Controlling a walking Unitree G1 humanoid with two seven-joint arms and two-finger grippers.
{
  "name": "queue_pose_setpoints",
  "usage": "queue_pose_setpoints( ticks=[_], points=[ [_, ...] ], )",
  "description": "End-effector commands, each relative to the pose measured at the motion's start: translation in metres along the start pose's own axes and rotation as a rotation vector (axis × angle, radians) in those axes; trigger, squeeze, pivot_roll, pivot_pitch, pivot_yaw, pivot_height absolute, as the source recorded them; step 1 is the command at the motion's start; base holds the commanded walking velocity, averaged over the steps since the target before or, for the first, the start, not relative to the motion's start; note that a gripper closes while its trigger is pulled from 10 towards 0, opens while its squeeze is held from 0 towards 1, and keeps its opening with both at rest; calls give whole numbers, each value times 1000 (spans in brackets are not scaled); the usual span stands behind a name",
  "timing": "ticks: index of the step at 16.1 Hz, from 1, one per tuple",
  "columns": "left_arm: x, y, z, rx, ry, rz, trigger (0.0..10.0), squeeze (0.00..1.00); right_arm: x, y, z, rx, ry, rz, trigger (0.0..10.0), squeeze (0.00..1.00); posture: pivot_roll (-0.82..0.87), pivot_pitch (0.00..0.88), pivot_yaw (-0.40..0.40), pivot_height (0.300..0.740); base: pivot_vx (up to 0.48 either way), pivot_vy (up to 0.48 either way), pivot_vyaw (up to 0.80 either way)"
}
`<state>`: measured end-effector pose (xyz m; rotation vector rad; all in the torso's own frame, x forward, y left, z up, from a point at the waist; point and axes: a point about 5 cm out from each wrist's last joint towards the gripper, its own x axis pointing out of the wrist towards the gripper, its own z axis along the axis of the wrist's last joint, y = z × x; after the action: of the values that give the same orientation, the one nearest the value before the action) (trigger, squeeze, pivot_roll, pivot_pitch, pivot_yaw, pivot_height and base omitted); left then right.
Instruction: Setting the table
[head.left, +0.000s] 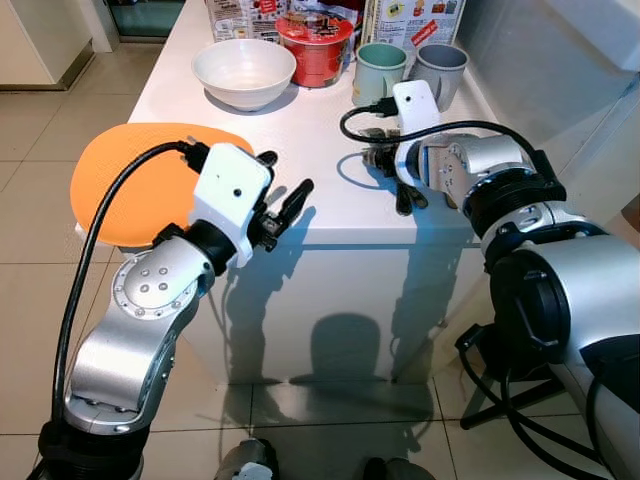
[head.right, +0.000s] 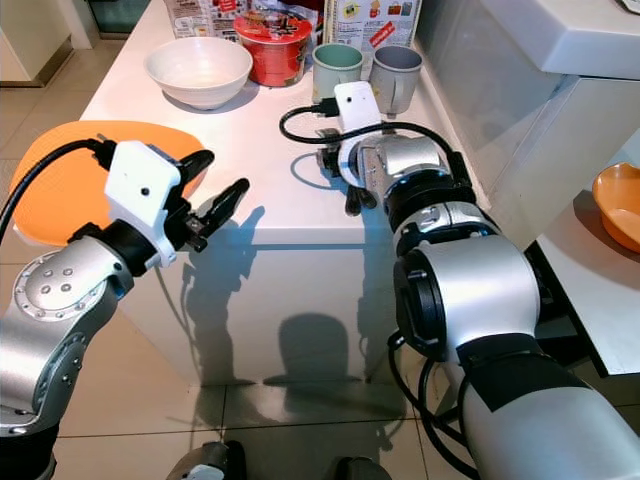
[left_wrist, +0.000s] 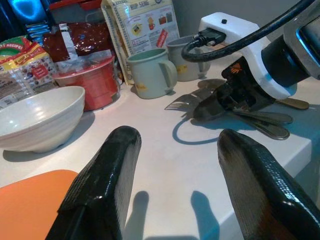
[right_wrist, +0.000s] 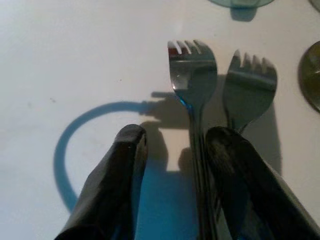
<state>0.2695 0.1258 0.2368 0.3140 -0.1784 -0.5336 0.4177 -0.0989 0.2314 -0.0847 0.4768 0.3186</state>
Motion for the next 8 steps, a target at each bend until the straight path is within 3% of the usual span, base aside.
queue_pose_setpoints(
  ticks=[1,8],
  points=[
    [1,-2,4,-4,-11,-24,10000,0,2,-1,-10,28,34,5,0,0,79,146,-39,740,0,0,0],
    [1,-2,3,-7,-9,-28,10000,0,5,-2,-19,71,38,1,0,0,82,153,-39,740,0,0,0]
  ],
)
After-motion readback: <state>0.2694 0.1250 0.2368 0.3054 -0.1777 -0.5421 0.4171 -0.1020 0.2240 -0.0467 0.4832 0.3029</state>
